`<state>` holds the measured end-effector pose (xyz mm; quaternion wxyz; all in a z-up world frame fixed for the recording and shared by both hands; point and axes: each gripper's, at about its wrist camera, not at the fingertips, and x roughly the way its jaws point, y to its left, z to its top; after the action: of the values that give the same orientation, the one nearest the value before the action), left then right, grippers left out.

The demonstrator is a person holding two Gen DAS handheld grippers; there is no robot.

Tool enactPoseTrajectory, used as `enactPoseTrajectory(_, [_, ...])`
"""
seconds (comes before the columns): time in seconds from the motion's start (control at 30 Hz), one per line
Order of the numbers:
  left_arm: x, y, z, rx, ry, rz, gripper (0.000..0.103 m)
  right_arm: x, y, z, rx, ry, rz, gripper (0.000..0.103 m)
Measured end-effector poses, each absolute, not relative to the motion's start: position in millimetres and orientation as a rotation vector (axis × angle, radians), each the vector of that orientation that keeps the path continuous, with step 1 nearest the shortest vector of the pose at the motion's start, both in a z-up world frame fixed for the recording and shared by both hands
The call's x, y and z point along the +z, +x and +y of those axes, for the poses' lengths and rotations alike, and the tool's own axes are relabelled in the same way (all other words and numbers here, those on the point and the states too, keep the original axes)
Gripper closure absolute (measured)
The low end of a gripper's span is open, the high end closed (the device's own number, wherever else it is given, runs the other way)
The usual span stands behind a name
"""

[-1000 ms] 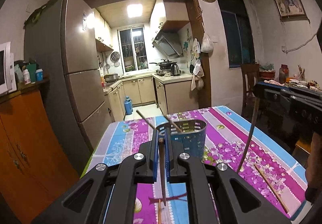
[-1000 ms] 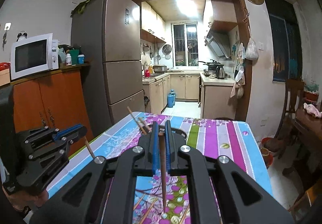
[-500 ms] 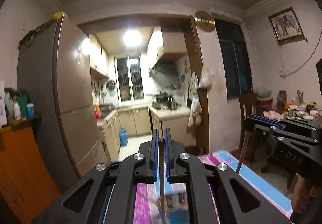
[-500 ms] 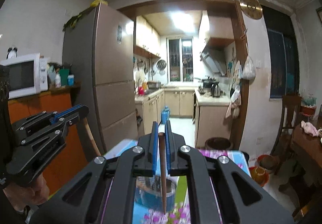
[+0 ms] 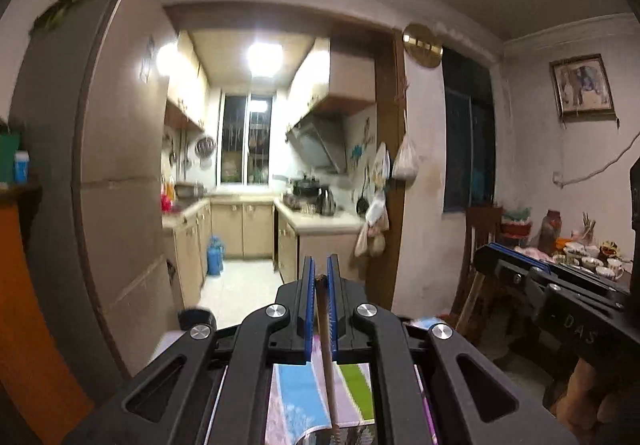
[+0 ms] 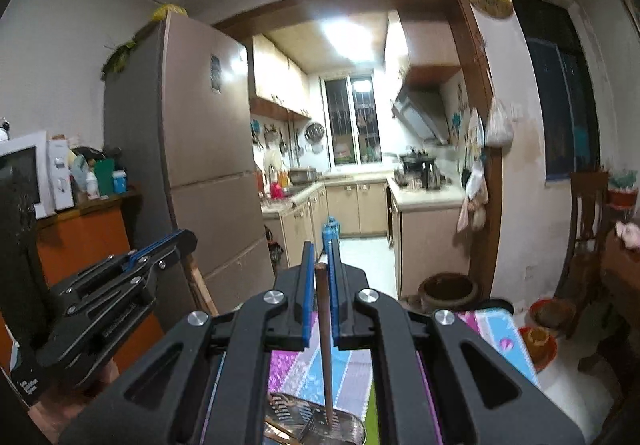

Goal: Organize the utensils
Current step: 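Open the left tool inside the holder while the right tool releases its chopstick, then move both tools back down toward the next chopsticks on the table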

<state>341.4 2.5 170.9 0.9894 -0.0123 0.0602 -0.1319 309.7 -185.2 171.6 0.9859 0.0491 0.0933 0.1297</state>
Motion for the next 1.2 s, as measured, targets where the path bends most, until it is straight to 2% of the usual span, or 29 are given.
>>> enactPoseTrajectory(0.23, [108,352,15,-0.306,-0.068,0.197,0.096,104,326,-172,0.269,0.107,0.312,0.098])
enactPoseTrajectory(0.43, [77,349,8,-0.293,-0.027,0.241,0.096,77,323,-160,0.270,0.087,0.388,0.097])
enactPoseTrajectory(0.47, [75,348,9,-0.288,-0.026,0.241,0.096,77,321,-158,0.268,0.077,0.387,0.096])
enactPoseTrajectory(0.5, [74,346,10,-0.288,-0.026,0.243,0.096,79,318,-158,0.258,0.068,0.382,0.091])
enactPoseTrajectory(0.57, [77,344,12,-0.280,-0.024,0.243,0.094,90,308,-163,0.244,0.075,0.346,0.077])
enactPoseTrajectory(0.6, [80,340,14,-0.271,-0.026,0.237,0.092,97,301,-168,0.248,0.083,0.322,0.076])
enactPoseTrajectory(0.7, [102,320,30,-0.268,-0.059,0.166,0.089,124,268,-184,0.240,0.071,0.233,0.076])
enactPoseTrajectory(0.77, [120,302,43,-0.256,-0.091,0.109,0.077,134,251,-196,0.236,0.075,0.203,0.076])
enactPoseTrajectory(1.0, [164,216,82,-0.223,-0.065,-0.061,0.076,145,171,-244,0.218,0.061,0.145,0.076])
enactPoseTrajectory(1.13, [167,152,96,-0.197,0.011,-0.124,0.064,130,121,-258,0.184,-0.008,0.154,0.076])
enactPoseTrajectory(1.2, [162,125,102,-0.180,0.046,-0.116,0.064,118,95,-264,0.159,-0.044,0.171,0.076])
